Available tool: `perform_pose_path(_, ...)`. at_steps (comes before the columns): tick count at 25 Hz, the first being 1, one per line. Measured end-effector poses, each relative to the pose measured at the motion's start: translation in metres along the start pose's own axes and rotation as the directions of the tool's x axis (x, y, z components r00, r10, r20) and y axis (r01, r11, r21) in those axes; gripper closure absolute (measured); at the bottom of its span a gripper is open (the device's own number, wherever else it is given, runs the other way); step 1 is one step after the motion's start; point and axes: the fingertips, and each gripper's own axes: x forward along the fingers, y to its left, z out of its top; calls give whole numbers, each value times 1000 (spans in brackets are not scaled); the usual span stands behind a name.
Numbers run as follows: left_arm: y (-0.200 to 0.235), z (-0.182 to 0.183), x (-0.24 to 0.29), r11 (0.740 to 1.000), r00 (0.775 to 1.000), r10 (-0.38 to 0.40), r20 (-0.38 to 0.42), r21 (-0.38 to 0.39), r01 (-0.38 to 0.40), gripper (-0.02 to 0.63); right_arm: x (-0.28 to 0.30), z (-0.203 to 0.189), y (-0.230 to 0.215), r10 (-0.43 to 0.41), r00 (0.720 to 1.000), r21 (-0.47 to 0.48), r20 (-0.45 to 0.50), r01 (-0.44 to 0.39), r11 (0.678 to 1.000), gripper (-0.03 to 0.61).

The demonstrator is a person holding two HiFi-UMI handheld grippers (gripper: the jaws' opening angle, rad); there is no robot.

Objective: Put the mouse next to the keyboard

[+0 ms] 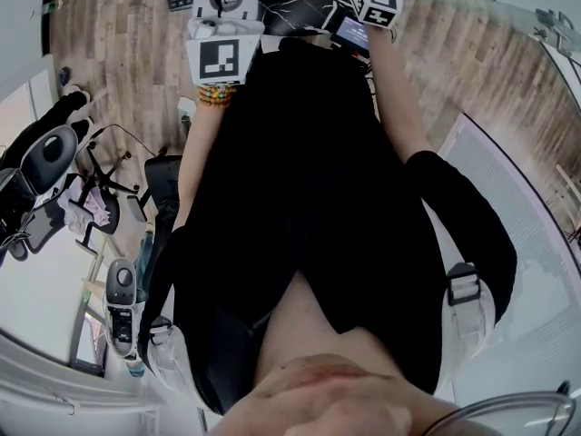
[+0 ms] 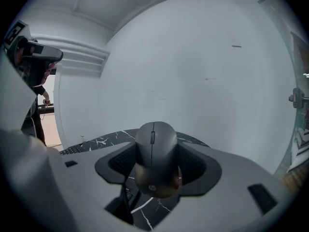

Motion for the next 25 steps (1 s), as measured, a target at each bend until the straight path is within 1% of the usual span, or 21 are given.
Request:
perform_pose_path(8,-2,-3,3,1000,1000,-7,-9,-5,7,600,1,-20,1,-1,999,19,-44,2,1000,296)
perform_pose_path(14,-1,-8,0,1000,1000,-5,-16,-10,4,600,5,-38,-1,-7,996,62,-88,12,998,296)
perform_pose_path(19,0,-10,-3,1000,1000,-3,-23,-3,3,600,8,-47,-1,0,995,100,-103,10,995,296)
perform_pose_path(25,-1,-14,-3,1000,1000,-8,-24,-6,8,600,10,-56,-4,-14,992,149,-121,32,988,296)
